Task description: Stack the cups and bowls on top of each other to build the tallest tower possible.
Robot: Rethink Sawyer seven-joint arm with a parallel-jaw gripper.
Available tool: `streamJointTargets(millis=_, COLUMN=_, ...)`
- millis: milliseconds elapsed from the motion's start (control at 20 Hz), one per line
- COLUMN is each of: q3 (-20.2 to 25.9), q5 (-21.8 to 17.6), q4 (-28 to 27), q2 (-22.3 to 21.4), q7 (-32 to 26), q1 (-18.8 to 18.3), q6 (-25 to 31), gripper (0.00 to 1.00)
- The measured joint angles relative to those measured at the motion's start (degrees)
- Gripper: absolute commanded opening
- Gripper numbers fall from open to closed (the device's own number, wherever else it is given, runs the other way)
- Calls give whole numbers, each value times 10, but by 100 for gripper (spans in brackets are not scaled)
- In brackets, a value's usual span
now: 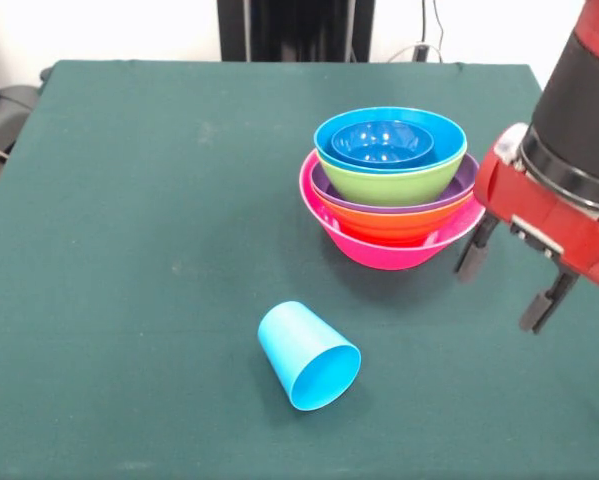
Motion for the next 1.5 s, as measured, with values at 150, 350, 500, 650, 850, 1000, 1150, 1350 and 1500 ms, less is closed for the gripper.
streamJointTargets(millis=150, q3=-18, q5=2, q4=1, q2=-10, q7=18, q1=3, q6=13, gripper=100)
streamJointTargets(millis=350, q3=-28, q5=2, q4=13, q2=-23, q7=29, q1=10, q6=15, gripper=100)
streamJointTargets(millis=500, q3=-34, q5=2, q4=29, q2=-37, q7=32, q1=18, q6=15, gripper=100)
streamJointTargets(millis=650, q3=-39, q5=2, q4=32, q2=-41, q7=32, q1=19, q6=15, gripper=100)
streamJointTargets(millis=850, q3=-44, q5=2, q4=34, q2=-39, q7=32, q1=18, q6=15, gripper=100)
streamJointTargets(millis=1000, q3=-49, q5=2, q4=37, q2=-36, q7=32, q1=18, q6=15, gripper=100)
streamJointTargets(millis=1150, q3=-52, q5=2, q4=40, q2=-32, q7=32, q1=17, q6=15, gripper=100)
streamJointTargets(millis=1350, q3=-54, q5=2, q4=40, q2=-28, q7=32, q1=14, q6=15, gripper=100)
streamJointTargets(millis=1500, q3=-54, q5=2, q4=41, q2=-28, q7=32, q1=12, q6=15, gripper=100)
